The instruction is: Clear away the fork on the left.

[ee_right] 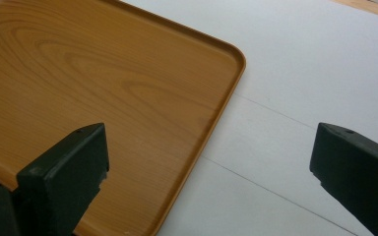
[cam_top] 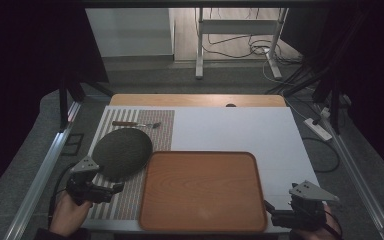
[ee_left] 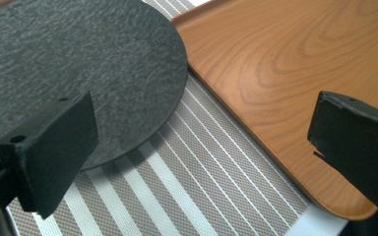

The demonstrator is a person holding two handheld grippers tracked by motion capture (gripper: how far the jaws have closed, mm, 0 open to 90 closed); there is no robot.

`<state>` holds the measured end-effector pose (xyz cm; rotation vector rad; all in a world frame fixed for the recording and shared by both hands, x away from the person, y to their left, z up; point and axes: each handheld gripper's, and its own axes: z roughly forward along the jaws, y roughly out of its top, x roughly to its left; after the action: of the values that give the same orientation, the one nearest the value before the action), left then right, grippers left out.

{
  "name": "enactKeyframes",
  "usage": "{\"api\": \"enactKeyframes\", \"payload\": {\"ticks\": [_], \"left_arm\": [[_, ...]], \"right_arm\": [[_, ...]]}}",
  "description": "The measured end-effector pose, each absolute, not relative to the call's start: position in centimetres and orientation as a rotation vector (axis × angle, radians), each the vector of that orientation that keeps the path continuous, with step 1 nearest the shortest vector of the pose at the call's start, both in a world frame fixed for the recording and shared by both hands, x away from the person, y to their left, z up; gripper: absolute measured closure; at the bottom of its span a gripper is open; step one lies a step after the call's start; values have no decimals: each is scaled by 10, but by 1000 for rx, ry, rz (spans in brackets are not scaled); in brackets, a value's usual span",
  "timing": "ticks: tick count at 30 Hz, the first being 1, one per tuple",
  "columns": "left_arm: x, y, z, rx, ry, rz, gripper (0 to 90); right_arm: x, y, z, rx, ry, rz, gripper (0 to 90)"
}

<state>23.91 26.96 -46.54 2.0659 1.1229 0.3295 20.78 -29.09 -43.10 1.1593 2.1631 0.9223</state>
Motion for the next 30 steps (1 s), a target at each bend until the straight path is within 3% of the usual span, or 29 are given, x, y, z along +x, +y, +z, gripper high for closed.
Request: {"api": "enactKeyframes", "payload": {"ticks": [30], "left_arm": [[321, 250, -478, 2092, 1144, 267, 0]], "right_arm": [[208, -290, -431, 1155, 2170, 916, 19]]}}
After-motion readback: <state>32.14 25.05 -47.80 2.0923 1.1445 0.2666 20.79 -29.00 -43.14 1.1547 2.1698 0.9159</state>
